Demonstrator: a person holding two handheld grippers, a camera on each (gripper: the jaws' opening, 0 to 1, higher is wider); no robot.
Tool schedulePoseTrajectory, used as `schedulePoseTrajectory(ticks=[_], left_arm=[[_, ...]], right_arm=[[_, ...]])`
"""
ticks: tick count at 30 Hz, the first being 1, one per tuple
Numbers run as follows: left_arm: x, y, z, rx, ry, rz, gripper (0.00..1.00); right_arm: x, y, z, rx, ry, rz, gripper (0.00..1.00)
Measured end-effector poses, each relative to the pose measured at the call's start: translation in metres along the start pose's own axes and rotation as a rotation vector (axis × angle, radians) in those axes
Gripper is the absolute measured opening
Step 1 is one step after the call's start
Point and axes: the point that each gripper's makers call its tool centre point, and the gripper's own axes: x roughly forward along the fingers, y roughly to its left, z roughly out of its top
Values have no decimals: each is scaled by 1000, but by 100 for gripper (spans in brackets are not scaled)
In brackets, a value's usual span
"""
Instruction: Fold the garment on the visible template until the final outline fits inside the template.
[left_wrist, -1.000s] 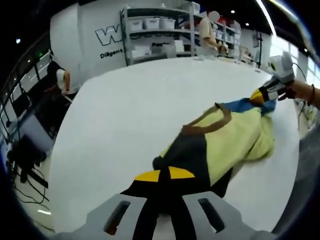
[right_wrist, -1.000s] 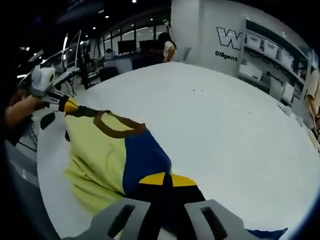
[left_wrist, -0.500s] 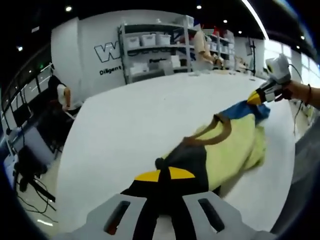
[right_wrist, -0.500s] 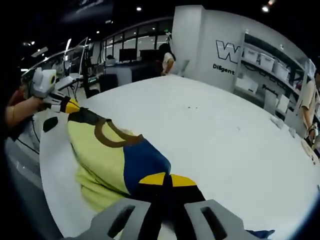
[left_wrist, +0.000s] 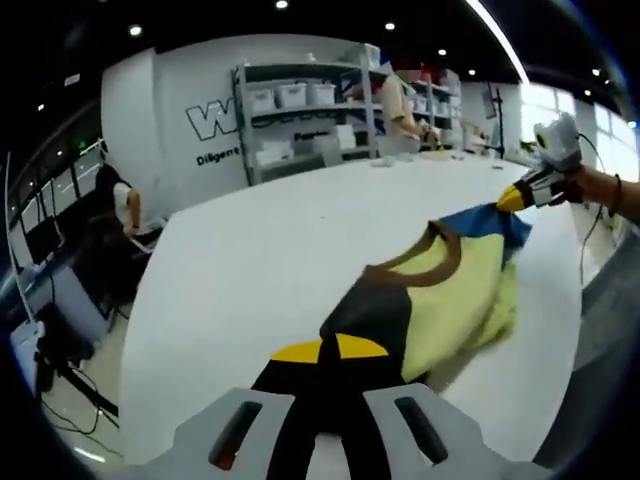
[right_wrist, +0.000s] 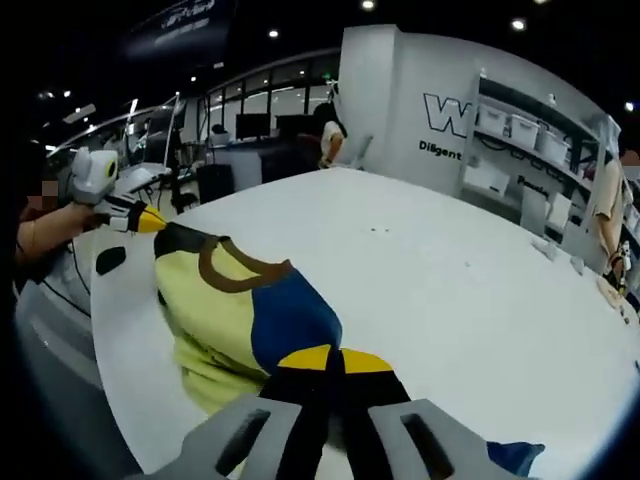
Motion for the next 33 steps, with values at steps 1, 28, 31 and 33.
schedulePoseTrajectory(ticks=[1,28,31,33], left_arm=[[-1,-1,0,1,0,0,2],[44,36,89,139,-74,45,2],[62,43,93,136,-58,54,2],[69,46,95,120,-54,52,2]], right_arm=[[0,0,-1,1,1,0,0],[27,-48,62,-53,-2,-63,0],[38,-56,65,-23,4,-66,0],[45,-61,66,-15,8,-70,0]])
